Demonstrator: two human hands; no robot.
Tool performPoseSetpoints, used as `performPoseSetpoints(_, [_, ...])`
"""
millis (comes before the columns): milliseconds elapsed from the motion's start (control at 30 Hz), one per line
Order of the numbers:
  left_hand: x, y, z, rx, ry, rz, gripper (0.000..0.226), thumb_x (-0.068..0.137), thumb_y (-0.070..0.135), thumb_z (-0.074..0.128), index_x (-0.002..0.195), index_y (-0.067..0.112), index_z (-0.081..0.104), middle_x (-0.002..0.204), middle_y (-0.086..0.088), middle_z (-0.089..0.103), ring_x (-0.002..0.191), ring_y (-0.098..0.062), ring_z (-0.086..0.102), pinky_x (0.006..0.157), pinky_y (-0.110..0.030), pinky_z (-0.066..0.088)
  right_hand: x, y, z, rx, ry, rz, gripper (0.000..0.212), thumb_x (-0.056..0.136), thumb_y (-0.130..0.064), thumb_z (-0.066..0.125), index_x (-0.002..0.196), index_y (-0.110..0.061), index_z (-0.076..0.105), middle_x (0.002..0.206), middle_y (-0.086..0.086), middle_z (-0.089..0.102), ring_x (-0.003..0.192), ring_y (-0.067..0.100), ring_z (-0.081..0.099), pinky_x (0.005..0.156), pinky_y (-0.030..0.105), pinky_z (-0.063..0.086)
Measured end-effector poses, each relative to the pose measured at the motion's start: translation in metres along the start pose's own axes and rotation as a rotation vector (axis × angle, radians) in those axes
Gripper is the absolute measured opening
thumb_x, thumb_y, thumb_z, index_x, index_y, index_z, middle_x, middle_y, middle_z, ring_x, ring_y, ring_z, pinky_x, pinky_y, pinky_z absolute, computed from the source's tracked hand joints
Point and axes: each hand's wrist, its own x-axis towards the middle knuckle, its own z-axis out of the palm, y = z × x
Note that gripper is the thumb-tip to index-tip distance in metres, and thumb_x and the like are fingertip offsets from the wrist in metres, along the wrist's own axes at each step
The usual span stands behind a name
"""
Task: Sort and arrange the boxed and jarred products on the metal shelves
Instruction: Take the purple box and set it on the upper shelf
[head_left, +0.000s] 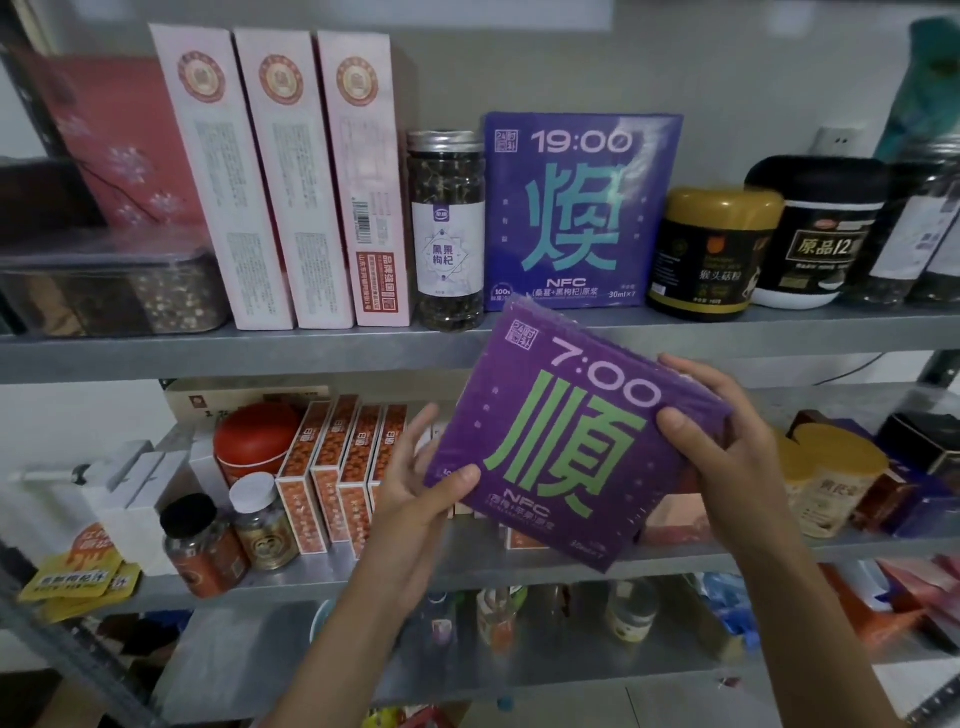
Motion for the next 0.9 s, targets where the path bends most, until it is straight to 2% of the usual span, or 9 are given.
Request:
performPoseSetpoints(100, [0.005,0.024,0.000,0.334,0.046,0.234,0.081,0.061,0.036,0.084,0.132,0.047,0.046,0.128,0.016,0.060,0.120,-0.007,0.058,0.091,-0.033,0.055,0.007,-0.015,-0.003,-0.049,-0.057,-0.060,0.037,0.078,-0.034,0.071,0.110,-0.051,0.062,0.112,-0.024,0.063,0.103,0.012,0.068,0.061,0.027,0.059])
performPoseSetpoints(167, [0.006,0.041,0.007,0.554,-0.015,0.342,0.077,0.065,0.046,0.080,0.134,0.049,0.045,0.132,0.020,0.057,0.123,-0.004,0.054,0.099,-0.037,0.049,0.012,-0.023,-0.003,-0.097,-0.104,-0.114,0.038,0.079,-0.030,0.071,0.110,-0.052,0.062,0.112,-0.028,0.061,0.103,0.008,0.067,0.061,0.023,0.058])
performPoseSetpoints(300, [0.010,0.070,0.030,0.773,-0.168,0.410,0.086,0.067,0.059,0.077,0.140,0.055,0.031,0.132,0.029,0.051,0.121,0.006,0.051,0.095,-0.033,0.050,0.024,-0.035,0.000,-0.124,-0.181,-0.189,0.041,0.081,-0.019,0.074,0.118,-0.032,0.059,0.112,-0.029,0.060,0.105,0.006,0.065,0.063,0.020,0.058])
performPoseSetpoints(400, [0.019,0.092,0.045,0.804,-0.163,0.458,0.088,0.070,0.045,0.076,0.140,0.059,0.026,0.127,0.036,0.050,0.120,0.008,0.050,0.095,-0.034,0.052,0.037,-0.048,0.000,-0.117,-0.218,-0.245,0.042,0.081,-0.011,0.068,0.115,-0.036,0.063,0.112,-0.030,0.060,0.106,0.007,0.064,0.067,0.022,0.058])
performPoseSetpoints(467, [0.025,0.106,0.053,0.828,-0.177,0.505,0.086,0.075,0.032,0.076,0.137,0.064,0.025,0.120,0.044,0.048,0.119,0.011,0.050,0.086,-0.023,0.056,0.044,-0.059,-0.001,-0.151,-0.227,-0.314,0.045,0.079,-0.009,0.063,0.116,-0.034,0.063,0.114,-0.029,0.060,0.106,0.004,0.064,0.069,0.019,0.058])
performPoseSetpoints(533, [0.030,0.118,0.060,0.869,-0.206,0.575,0.082,0.076,0.025,0.076,0.134,0.062,0.032,0.122,0.041,0.049,0.118,0.012,0.049,0.079,-0.012,0.054,0.052,-0.068,-0.002,-0.193,-0.236,-0.386,0.044,0.081,-0.007,0.063,0.120,-0.024,0.058,0.116,-0.028,0.059,0.106,0.001,0.063,0.072,0.016,0.056])
performPoseSetpoints(600, [0.033,0.127,0.067,0.900,-0.214,0.648,0.072,0.075,0.026,0.075,0.128,0.057,0.039,0.125,0.031,0.051,0.117,0.009,0.051,0.080,-0.011,0.052,0.061,-0.076,-0.004,-0.229,-0.248,-0.447,0.044,0.082,-0.007,0.063,0.122,-0.022,0.055,0.118,-0.027,0.058,0.107,0.000,0.061,0.076,0.014,0.054])
performPoseSetpoints(700, [0.038,0.137,0.074,0.895,-0.199,0.681,0.066,0.076,0.025,0.077,0.120,0.060,0.043,0.118,0.036,0.054,0.113,0.009,0.054,0.078,-0.012,0.054,0.073,-0.087,-0.007,-0.248,-0.268,-0.476,0.043,0.083,-0.013,0.065,0.124,-0.022,0.054,0.118,-0.027,0.058,0.110,0.001,0.060,0.079,0.014,0.054])
performPoseSetpoints(900, [0.035,0.144,0.079,0.854,-0.123,0.673,0.056,0.068,0.041,0.073,0.110,0.064,0.045,0.105,0.044,0.054,0.107,0.014,0.053,0.065,-0.003,0.048,0.094,-0.103,-0.010,-0.239,-0.343,-0.311,0.040,0.083,-0.019,0.064,0.122,-0.027,0.059,0.112,-0.023,0.065,0.110,0.008,0.063,0.075,0.021,0.057])
